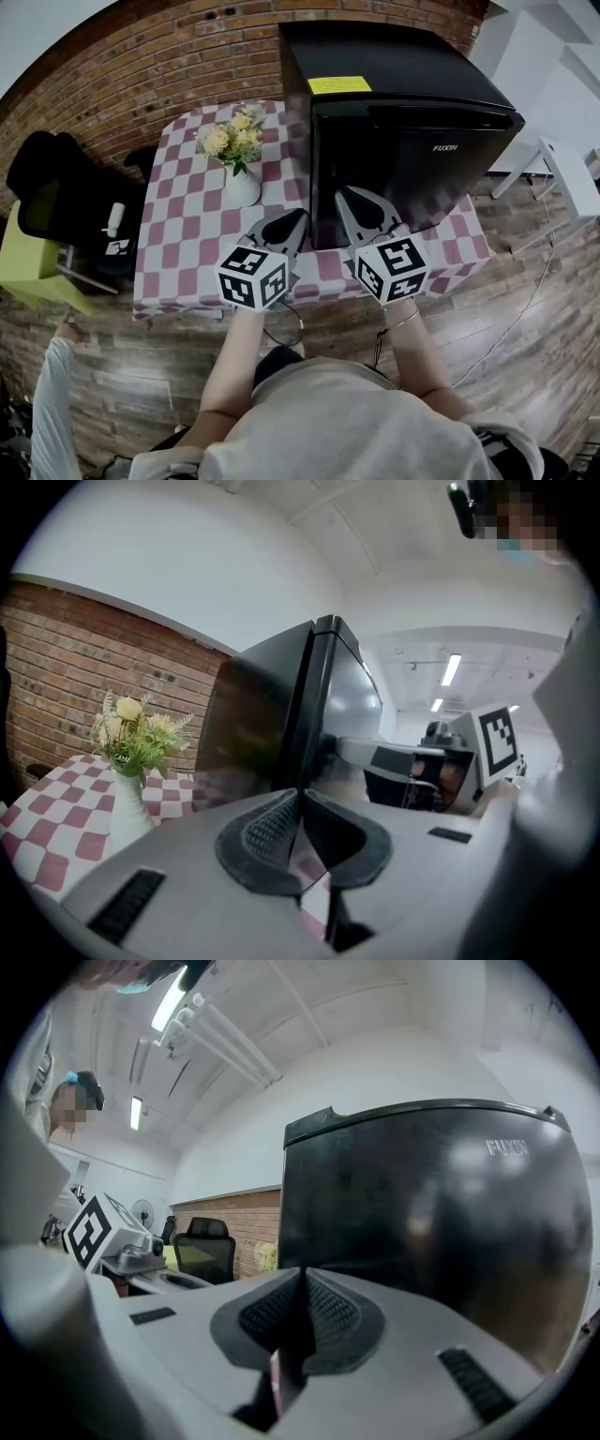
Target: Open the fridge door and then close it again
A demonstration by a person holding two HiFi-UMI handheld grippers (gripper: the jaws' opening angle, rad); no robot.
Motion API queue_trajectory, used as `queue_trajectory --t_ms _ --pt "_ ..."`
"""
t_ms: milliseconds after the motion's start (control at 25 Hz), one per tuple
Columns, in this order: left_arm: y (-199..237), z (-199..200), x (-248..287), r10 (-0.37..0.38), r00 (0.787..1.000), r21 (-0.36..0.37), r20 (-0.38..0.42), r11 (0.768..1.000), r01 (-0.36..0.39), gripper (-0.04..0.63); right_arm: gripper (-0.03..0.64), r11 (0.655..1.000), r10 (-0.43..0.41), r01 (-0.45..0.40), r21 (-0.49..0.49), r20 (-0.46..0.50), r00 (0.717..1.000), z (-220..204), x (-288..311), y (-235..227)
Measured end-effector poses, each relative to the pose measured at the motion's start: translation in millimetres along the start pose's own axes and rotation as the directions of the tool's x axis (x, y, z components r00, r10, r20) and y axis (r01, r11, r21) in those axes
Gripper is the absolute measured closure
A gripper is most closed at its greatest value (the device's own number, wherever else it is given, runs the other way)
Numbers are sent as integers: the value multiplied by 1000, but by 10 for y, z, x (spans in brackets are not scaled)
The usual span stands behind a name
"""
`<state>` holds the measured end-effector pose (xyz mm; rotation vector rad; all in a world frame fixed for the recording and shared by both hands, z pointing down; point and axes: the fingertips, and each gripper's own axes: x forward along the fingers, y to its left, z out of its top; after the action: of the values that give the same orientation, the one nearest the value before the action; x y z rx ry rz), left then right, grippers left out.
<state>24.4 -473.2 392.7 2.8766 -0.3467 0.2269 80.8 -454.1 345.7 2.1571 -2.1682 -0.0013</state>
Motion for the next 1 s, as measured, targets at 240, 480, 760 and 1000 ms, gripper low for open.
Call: queue_trajectory --t_ms 240,480,760,1000 --pt "-139 5 -51 -6 1000 17 -17 1000 6 575 604 1000 12 -12 7 0 1000 24 -105 45" --pt "-413 34 -223 28 999 10 45 1000 -29 575 616 998 58 -58 7 -15 998 -39 -455 171" --pt "-920 -167 -527 68 997 0 46 998 -68 580 618 991 131 -131 23 -26 991 -117 -1000 432" --pt "-1346 -386 -670 101 994 -14 42 995 -100 581 618 985 164 -162 52 -32 986 -253 -1487 559"
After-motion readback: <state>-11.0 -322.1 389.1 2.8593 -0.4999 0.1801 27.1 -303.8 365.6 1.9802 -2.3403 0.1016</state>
